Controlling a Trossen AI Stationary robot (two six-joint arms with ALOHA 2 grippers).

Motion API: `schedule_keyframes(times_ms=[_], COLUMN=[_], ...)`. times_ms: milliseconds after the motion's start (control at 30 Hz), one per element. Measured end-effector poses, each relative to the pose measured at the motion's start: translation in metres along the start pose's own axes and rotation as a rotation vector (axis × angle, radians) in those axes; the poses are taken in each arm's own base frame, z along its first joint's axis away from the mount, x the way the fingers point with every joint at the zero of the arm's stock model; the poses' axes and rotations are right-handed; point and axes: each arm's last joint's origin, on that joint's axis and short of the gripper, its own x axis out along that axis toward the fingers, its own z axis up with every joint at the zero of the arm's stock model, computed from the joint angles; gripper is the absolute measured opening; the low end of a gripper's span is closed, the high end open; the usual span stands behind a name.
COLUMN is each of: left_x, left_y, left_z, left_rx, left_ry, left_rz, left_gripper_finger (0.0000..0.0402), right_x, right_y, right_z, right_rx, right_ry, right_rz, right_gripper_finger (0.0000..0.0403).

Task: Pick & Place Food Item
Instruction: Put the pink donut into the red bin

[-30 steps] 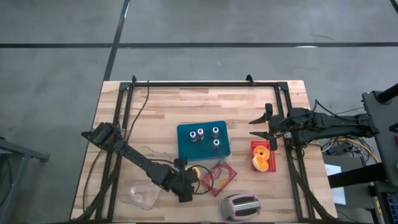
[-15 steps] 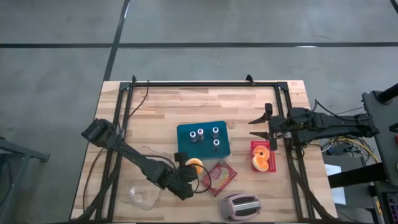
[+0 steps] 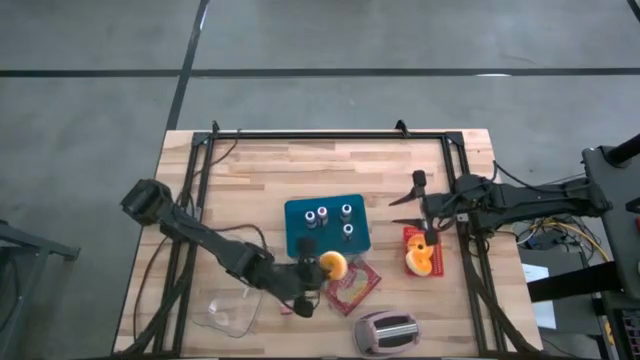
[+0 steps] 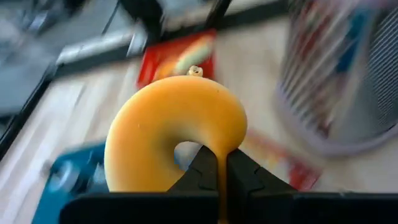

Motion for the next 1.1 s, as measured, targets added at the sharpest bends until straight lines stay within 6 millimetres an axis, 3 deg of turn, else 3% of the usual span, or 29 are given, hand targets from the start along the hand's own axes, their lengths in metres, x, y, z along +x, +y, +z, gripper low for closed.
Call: schedule_keyframes(times_ms=[233, 467, 600, 800, 1100], left_x=[-0.010, -0.014, -0.008, 0.010, 0.060], left_y=[0.036, 0.096, 0.123, 0.146, 0.171], left_z=[-0.018, -0.055, -0.062, -0.045, -0.024], left_rx=[-0.072, -0.134, -0.128, -0.061, -0.006], left_ry=[-0.363, -0.661, -0.738, -0.768, -0.748], left_rz=[-0.226, -0.462, -0.567, -0.702, -0.839], left_gripper_finger=[0.0001, 0.0000, 0.0000, 0.0000, 0.0000], right_x=[0.012, 0.017, 0.017, 0.019, 0.031], right_y=[0.003, 0.006, 0.006, -0.002, -0.022], right_z=[-0.004, -0.002, 0.000, 0.001, -0.003], right_rx=[-0.039, -0.066, -0.076, -0.081, -0.042], right_ry=[-0.032, -0.095, -0.126, -0.142, -0.197], right_rz=[0.091, 0.230, 0.253, 0.207, 0.255], right_gripper_finger=[0.0189, 0.0189, 0.0189, 0.0189, 0.0189])
